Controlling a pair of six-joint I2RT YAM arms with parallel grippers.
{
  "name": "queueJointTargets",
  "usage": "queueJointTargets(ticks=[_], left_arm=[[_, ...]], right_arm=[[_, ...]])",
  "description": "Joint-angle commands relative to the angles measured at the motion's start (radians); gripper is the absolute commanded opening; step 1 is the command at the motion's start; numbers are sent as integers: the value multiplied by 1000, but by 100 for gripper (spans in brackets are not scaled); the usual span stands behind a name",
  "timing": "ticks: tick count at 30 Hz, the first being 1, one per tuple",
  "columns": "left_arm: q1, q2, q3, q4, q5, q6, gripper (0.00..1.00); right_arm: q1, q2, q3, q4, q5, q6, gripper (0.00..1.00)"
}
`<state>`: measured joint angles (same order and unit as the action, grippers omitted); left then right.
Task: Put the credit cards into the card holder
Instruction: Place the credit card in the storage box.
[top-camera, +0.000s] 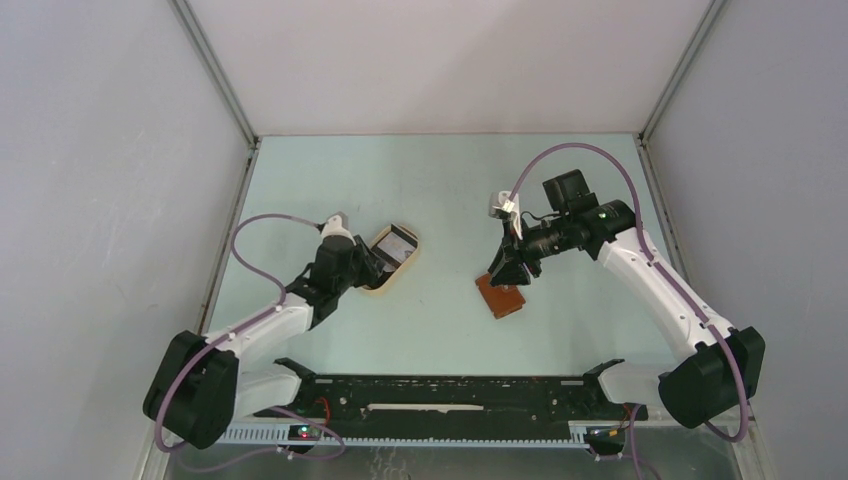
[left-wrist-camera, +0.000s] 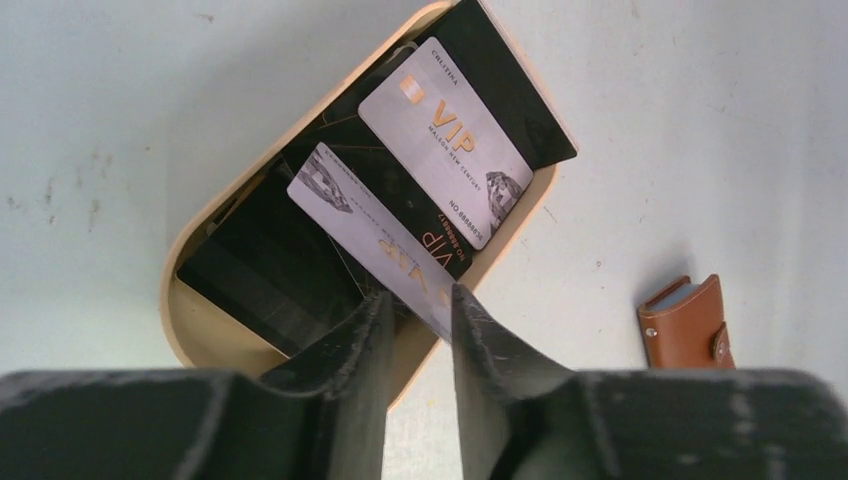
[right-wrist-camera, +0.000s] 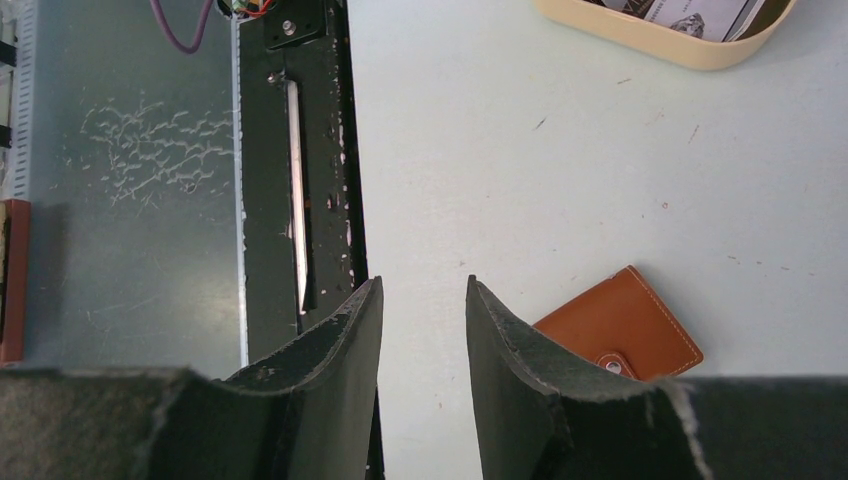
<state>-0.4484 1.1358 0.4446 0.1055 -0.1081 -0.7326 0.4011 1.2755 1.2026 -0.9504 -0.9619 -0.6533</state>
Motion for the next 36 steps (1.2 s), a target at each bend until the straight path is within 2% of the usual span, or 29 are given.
queueJointTargets(ticks=[1,4,6,10,14,18,20,21,29,30,36], left_arm=[[16,1,102,-44,-17,29,38],[16,-35,142,-154,-74,60,45],[16,-80,166,-219,-116,85,47],[16,-200,199,-320,-130,135,53],[16,-327,205,-331,-18,168,63],[15,-436,208,-296,137,175,84],[16,-467,220,-282,208,178,97],[16,-479,228,-281,235,181,99],[16,-494,339,-366,369,195,100],[16,-495,350,-382,373,201,100],[16,-523,398,-481,343,241,100]], right_arm=[[-7,-2,2,-7,-11,-24,45],[-11,-4,2,-8,-10,-25,45],[-13,-7,2,-8,-7,-26,45],[-21,-21,2,-8,11,-30,45],[-31,-40,2,-9,24,-30,45],[-60,-85,-12,19,54,-8,46],[-79,-114,-23,36,71,8,49],[-94,-131,-25,45,79,18,52],[-245,-294,-76,140,115,111,90],[-268,-313,-79,154,116,134,97],[-370,-380,-81,236,138,362,100]])
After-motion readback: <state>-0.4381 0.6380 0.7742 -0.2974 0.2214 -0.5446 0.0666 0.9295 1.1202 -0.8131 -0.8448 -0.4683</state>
